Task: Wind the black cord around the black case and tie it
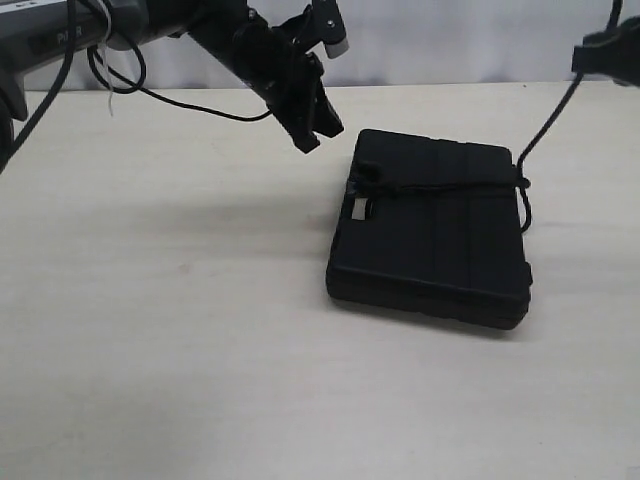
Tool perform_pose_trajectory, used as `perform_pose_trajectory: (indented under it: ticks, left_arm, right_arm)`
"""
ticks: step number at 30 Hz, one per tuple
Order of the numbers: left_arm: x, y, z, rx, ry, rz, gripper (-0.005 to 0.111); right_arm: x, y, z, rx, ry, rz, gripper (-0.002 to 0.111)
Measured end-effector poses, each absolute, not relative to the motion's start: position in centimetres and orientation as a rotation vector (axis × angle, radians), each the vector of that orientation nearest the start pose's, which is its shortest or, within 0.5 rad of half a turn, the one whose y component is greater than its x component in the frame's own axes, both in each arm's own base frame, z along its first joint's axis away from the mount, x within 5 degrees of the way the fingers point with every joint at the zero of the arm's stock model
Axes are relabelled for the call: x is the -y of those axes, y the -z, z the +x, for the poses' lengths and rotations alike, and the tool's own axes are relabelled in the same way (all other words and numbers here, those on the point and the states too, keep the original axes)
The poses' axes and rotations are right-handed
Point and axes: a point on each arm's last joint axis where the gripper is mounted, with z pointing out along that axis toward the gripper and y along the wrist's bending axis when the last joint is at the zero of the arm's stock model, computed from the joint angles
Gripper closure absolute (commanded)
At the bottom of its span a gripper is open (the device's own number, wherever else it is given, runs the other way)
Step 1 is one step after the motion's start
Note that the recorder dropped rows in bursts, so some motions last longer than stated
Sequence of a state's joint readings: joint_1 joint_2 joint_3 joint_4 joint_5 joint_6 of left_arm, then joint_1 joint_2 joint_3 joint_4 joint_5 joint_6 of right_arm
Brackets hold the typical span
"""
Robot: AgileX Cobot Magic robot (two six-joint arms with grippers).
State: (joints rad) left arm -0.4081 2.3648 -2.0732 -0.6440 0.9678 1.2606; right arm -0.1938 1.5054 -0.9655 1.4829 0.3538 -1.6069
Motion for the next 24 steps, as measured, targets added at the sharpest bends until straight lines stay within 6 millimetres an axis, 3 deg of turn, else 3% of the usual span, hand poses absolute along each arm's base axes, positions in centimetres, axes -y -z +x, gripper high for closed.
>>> perform_pose_trajectory:
  ticks: [5, 9, 10, 12, 15, 17, 19, 21, 24]
  left_arm:
    - [25.0, -19.8, 45.6, -1.886, 0.55, 1.581, 0.107]
    - [25.0, -19.8, 45.6, -1.884, 0.552, 1.577, 0.107]
    - [25.0, -19.8, 45.6, -1.882, 0.551, 1.579, 0.107]
    - [25.0, -19.8, 45.6, -1.882, 0.553, 1.577, 0.107]
    - [25.1, -19.8, 45.6, -1.873, 0.553, 1.582, 0.107]
    - [25.2, -19.9, 45.6, -1.863, 0.566, 1.574, 0.107]
    - [25.3, -20.0, 45.6, -1.858, 0.584, 1.561, 0.107]
    - [25.3, -20.0, 45.6, -1.856, 0.589, 1.561, 0.107]
    - [25.3, -20.0, 45.5, -1.855, 0.595, 1.566, 0.107]
  right_arm:
    - [7.0, -23.4, 33.5, -2.156, 0.05, 0.083, 0.104]
    - [11.2, -21.0, 32.6, -2.223, 0.262, 0.282, 0.104]
    - [13.1, -19.5, 31.8, -2.258, 0.361, 0.391, 0.104]
    - [14.8, -17.6, 31.1, -2.292, 0.384, 0.523, 0.104]
    - [15.4, -15.9, 31.2, -2.326, 0.324, 0.578, 0.103]
    - [15.4, -14.6, 31.8, -2.358, 0.263, 0.571, 0.091]
    - [15.3, -13.3, 32.4, -2.39, 0.215, 0.56, 0.061]
    - [15.4, -12.2, 32.6, -2.416, 0.205, 0.565, 0.04]
    - [15.5, -12.2, 32.7, -2.404, 0.2, 0.602, 0.029]
